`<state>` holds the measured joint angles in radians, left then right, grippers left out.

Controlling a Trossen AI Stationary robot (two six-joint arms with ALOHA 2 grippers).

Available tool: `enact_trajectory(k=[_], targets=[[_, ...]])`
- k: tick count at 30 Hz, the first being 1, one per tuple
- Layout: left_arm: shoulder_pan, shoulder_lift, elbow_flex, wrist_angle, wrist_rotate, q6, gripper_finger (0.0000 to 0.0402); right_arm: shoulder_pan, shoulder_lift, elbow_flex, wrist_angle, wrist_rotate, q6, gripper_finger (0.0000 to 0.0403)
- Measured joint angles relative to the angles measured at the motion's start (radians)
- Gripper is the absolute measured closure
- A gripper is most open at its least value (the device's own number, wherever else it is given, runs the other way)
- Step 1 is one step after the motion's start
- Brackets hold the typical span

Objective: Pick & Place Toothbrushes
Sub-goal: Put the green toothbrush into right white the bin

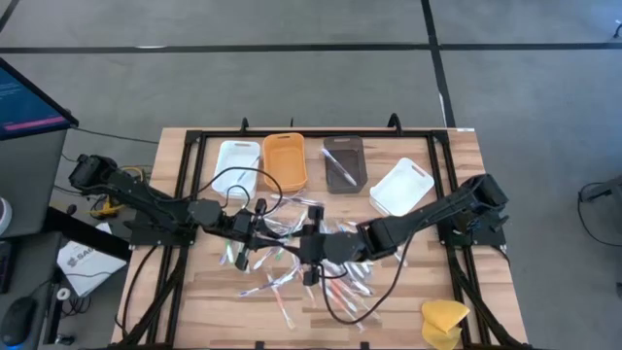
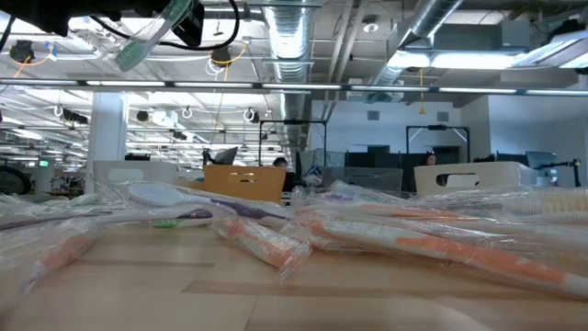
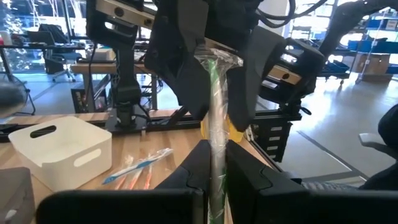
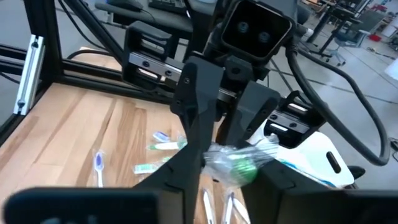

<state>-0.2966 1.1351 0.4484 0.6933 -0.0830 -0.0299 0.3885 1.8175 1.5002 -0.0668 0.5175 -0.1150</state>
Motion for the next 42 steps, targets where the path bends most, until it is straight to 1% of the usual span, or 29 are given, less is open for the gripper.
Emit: enact_trajectory(k=[6, 11, 14, 18, 20, 24, 29, 32, 34, 36, 39, 42], targets=[[0.000, 0.000, 0.000, -0.002, 0.015, 0.017, 0.0375, 0.000, 0.000, 0.000, -0.004, -0.012, 0.004, 0.0379], [0.001, 0.000, 0.000, 0.005, 0.028, 0.024, 0.0342, 0.001, 0.000, 0.000, -0.008, -0.005, -0.021, 0.0381], [0.002, 0.000, 0.000, 0.006, 0.013, 0.022, 0.0319, 0.004, 0.000, 0.000, -0.026, -0.003, -0.007, 0.0380], [0.001, 0.000, 0.000, 0.023, 0.008, 0.022, 0.0292, 0.016, -0.002, 0.000, -0.101, 0.007, 0.033, 0.0384], [0.001, 0.000, 0.000, 0.026, 0.008, 0.022, 0.0278, 0.024, -0.010, 0.000, -0.160, 0.017, 0.095, 0.0384], [0.001, 0.000, 0.000, 0.027, 0.008, 0.023, 0.0252, 0.051, -0.035, 0.000, -0.314, 0.069, 0.243, 0.0384], [0.001, 0.000, -0.008, 0.024, 0.011, 0.017, 0.0234, 0.087, -0.094, 0.000, -0.542, 0.138, 0.411, 0.0384], [0.001, 0.000, -0.022, 0.021, 0.011, -0.033, 0.0232, 0.110, -0.146, 0.000, -0.678, 0.212, 0.508, 0.0384], [0.001, 0.000, -0.029, 0.021, 0.011, -0.036, 0.0233, 0.123, -0.185, 0.000, -0.771, 0.274, 0.560, 0.0384], [0.001, 0.000, -0.036, 0.022, 0.011, -0.038, 0.0235, 0.131, -0.226, 0.000, -0.858, 0.314, 0.636, 0.0384], [0.001, 0.000, -0.037, 0.022, 0.010, -0.038, 0.0238, 0.137, -0.278, 0.001, -1.006, 0.351, 0.759, 0.0384], [0.001, 0.000, -0.037, 0.021, 0.010, -0.038, 0.0238, 0.133, -0.314, 0.001, -1.179, 0.354, 0.902, 0.0384]])
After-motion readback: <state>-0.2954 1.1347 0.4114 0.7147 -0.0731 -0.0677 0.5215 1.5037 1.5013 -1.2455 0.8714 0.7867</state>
